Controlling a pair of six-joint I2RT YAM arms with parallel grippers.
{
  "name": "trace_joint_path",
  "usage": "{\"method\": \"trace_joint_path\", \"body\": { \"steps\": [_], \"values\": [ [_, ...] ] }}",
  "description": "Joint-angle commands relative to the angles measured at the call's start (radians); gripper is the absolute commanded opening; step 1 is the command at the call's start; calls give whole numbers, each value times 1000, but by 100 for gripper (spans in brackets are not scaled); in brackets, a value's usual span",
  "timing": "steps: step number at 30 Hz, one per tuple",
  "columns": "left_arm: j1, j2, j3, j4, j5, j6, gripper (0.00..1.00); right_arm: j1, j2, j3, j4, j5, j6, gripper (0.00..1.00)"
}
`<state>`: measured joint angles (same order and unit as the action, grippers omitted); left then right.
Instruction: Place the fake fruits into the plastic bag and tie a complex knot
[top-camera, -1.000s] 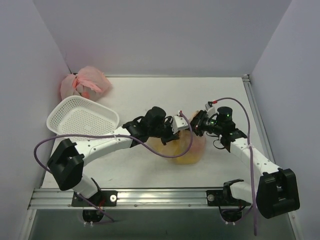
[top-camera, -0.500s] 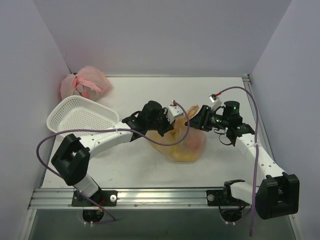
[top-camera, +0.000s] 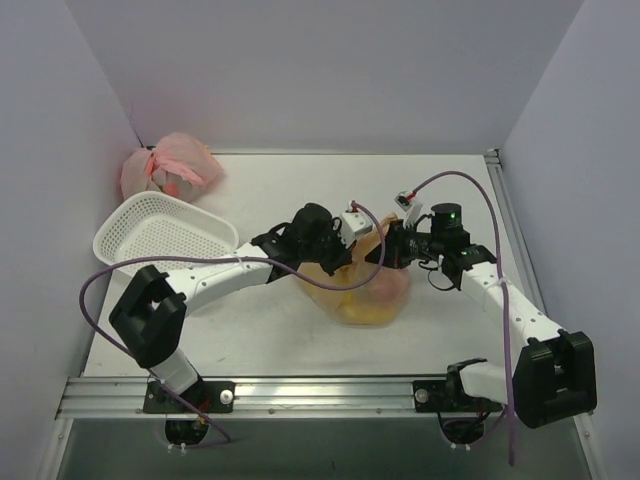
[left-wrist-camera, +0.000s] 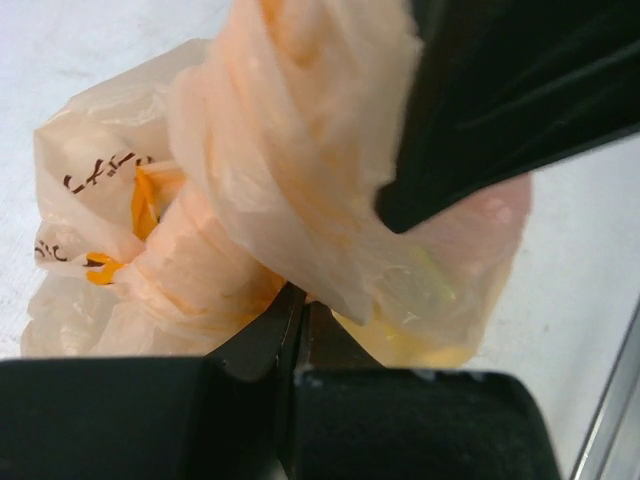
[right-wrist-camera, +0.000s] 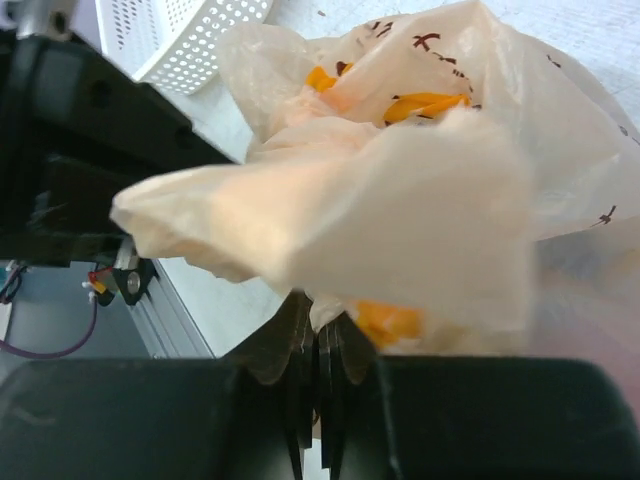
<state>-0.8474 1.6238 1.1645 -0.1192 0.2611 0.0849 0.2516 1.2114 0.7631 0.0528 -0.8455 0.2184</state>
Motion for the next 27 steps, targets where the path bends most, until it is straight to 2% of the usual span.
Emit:
{"method": "trace_joint_path", "body": {
  "steps": [1, 5, 8, 13, 15, 18, 19, 20, 21, 22, 23, 25, 27],
  "values": [
    [27, 48, 63, -22, -152, -48, 0, 5, -29, 30, 30, -90, 16, 0],
    [88, 91, 95, -13, -220, -57, 0, -3, -93, 2, 12, -173, 50, 0],
    [110, 117, 123, -16, -198, -59, 0, 0, -111, -19, 5, -205, 59, 0],
    [105, 111, 110, 19, 2, -82, 0, 0, -92, -35, 10, -211, 50, 0],
    [99, 96, 98, 42, 36, -111, 0, -2, -81, -25, -1, -208, 47, 0],
    [99, 90, 81, 47, 93, -128, 0, -12, -56, 22, -95, -190, 7, 18],
    [99, 90, 78, 47, 113, -132, 0, -32, -58, 33, -134, -172, -29, 28],
    [99, 90, 78, 40, 115, -134, 0, -46, -62, 53, -149, -147, -43, 34],
    [100, 88, 78, 39, 121, -140, 0, -57, -73, 64, -163, -117, -69, 40],
    [99, 90, 78, 38, 130, -149, 0, -61, -102, 76, -194, -28, -136, 51],
    [99, 90, 84, 38, 139, -152, 0, -60, -121, 87, -212, 5, -193, 54],
    [99, 90, 92, 39, 153, -163, 0, -45, -185, 105, -219, 78, -325, 68],
    [99, 91, 106, 38, 174, -171, 0, -8, -225, 108, -211, 152, -399, 68]
  ]
}}
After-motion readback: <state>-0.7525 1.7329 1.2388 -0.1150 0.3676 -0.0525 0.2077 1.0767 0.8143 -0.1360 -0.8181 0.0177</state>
